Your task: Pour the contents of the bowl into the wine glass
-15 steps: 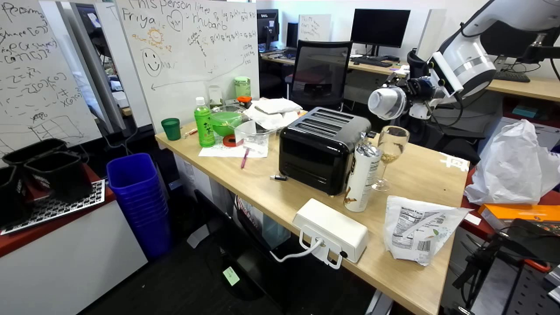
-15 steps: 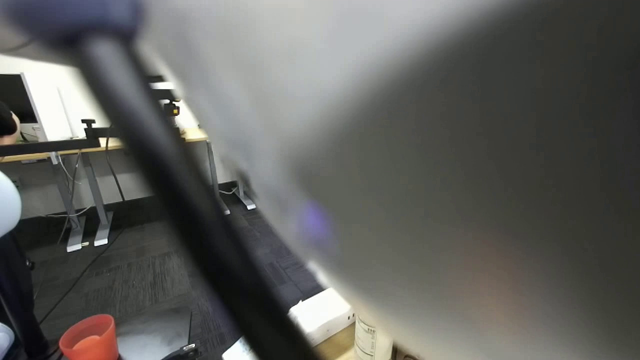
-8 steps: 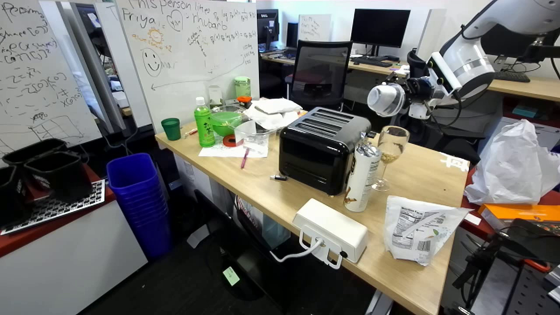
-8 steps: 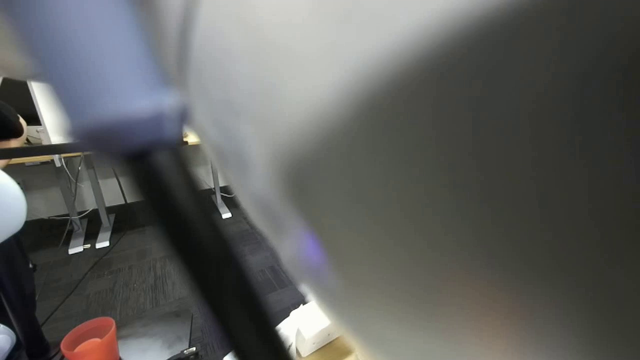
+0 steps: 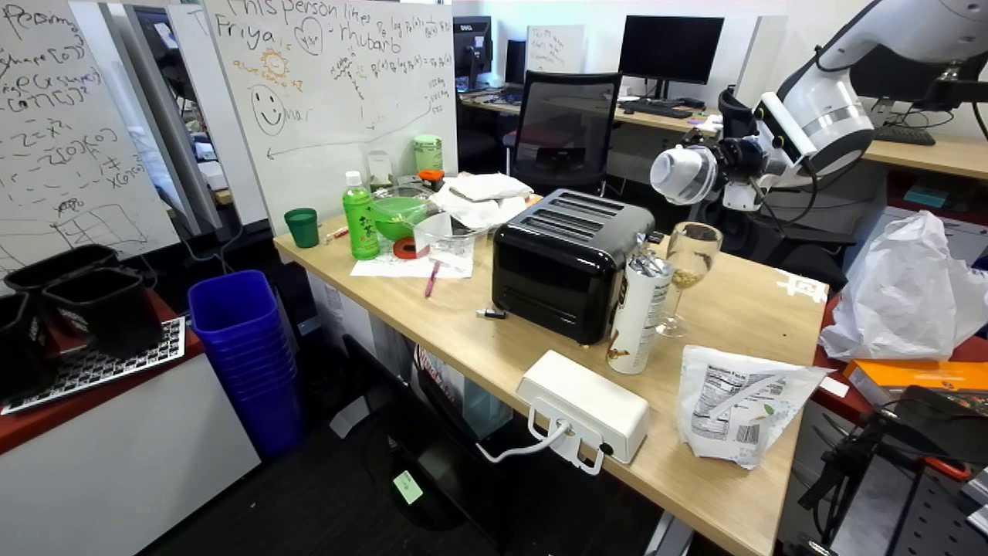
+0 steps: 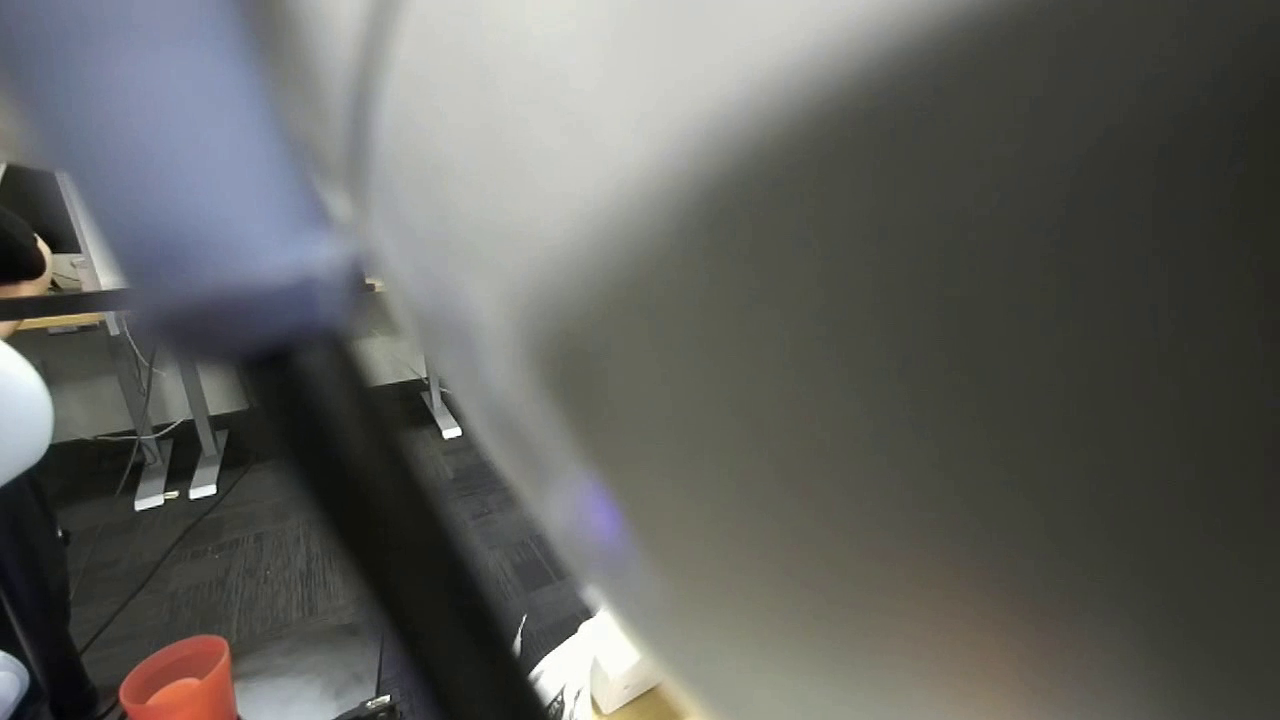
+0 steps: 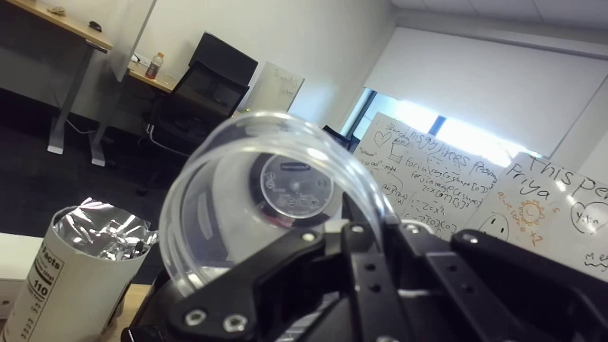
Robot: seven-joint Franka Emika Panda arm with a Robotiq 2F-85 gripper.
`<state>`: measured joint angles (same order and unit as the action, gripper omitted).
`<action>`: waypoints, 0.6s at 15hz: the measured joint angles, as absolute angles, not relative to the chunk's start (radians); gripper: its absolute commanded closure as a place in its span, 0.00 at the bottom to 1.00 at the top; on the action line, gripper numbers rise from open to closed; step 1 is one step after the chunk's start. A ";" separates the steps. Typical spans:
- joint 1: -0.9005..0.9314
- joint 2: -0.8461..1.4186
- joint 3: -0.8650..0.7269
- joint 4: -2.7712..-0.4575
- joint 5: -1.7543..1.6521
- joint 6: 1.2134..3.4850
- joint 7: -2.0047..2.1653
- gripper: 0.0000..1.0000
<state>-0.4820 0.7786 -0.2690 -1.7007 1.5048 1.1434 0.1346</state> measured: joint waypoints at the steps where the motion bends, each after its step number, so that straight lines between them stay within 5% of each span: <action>1: -0.482 0.779 -0.269 -1.701 1.505 1.140 0.137 0.98; 9: -0.482 0.790 -0.272 -1.695 1.511 1.134 0.144 0.98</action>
